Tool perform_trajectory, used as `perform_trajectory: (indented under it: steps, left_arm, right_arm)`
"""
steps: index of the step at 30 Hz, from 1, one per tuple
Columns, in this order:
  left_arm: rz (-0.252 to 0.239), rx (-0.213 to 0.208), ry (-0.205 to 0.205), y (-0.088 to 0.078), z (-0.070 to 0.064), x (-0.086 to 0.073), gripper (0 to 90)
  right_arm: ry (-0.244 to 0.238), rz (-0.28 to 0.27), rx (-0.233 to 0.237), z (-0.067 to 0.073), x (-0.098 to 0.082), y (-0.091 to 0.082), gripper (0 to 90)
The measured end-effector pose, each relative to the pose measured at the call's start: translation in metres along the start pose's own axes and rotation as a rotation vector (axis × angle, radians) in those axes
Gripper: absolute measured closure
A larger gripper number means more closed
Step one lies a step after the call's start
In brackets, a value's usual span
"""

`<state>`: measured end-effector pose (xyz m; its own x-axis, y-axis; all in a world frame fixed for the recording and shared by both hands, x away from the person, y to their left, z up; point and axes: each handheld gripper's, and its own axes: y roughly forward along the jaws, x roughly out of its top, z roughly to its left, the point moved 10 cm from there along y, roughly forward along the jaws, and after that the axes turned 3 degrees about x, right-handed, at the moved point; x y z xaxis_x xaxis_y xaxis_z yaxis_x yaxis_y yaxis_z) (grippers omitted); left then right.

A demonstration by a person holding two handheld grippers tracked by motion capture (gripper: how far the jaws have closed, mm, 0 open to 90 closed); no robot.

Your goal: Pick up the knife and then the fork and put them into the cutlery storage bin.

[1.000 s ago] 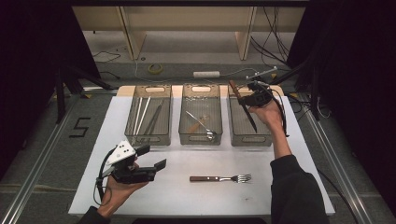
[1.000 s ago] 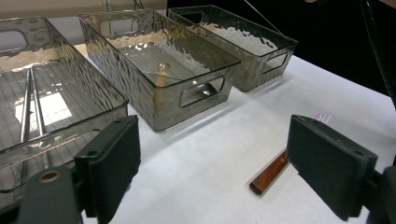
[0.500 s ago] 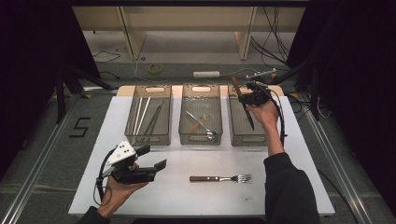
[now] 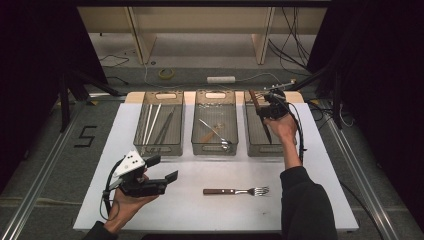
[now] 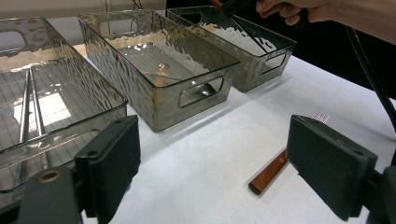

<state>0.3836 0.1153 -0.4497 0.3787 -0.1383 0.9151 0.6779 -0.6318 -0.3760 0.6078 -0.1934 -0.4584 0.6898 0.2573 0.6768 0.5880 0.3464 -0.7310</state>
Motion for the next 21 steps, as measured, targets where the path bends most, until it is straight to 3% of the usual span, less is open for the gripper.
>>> perform_trajectory:
  steps: [21]
  left_arm:
    - [0.004, 0.000, 0.004, 0.000, -0.001, -0.001, 17.4]
  right_arm:
    - [0.064, 0.004, 0.013, 0.001, -0.016, 0.013, 77.2]
